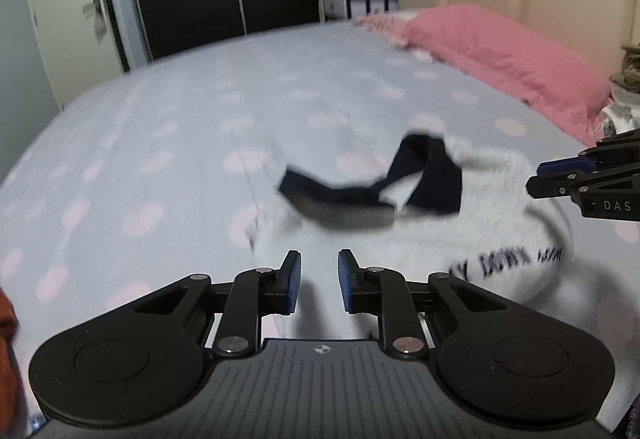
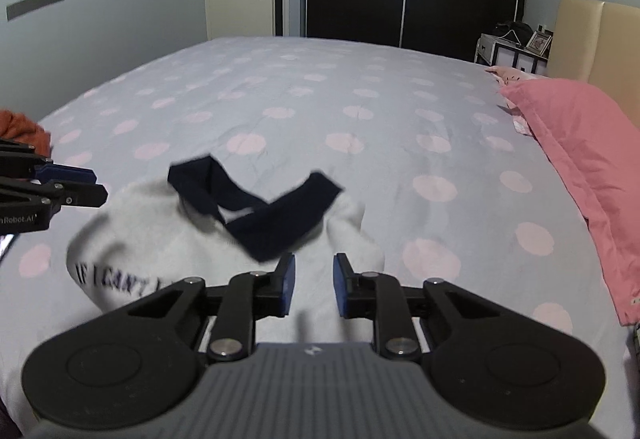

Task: Fold clothes
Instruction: 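Move both open grippers over the folded sweatshirt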

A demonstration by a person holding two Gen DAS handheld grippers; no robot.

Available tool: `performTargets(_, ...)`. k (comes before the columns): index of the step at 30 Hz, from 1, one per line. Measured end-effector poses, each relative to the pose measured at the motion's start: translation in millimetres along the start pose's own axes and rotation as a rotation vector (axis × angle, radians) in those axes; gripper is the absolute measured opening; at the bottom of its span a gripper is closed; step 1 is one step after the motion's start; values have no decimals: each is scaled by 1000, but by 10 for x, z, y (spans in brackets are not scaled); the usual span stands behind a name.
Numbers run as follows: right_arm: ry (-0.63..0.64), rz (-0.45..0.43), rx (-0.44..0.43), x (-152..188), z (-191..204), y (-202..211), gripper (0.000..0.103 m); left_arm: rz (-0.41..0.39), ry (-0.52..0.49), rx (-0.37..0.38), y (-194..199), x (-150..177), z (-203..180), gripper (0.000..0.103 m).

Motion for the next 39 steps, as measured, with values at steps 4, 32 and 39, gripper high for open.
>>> performTargets(4,7,43,25,146,-81,-167,23,27,-8,-8,-138,27,12,17)
performTargets(32,-140,188,-69,277,-274,-613,24,13,23,25,-347,68,38,17)
performTargets(39,-209,35,-74,-56,-341,-406,23,-19,117,30,-413,-11,259,17)
Point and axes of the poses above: each gripper's, at about its wrist camera, not at the fingertips, and y roughly against the way its jaws point, z to its left, x to its underside, the point moved 7 cm from there along -y, roughly the way its jaws point, and after that the axes turned 1 degree about -z, right-handed, at the moved point
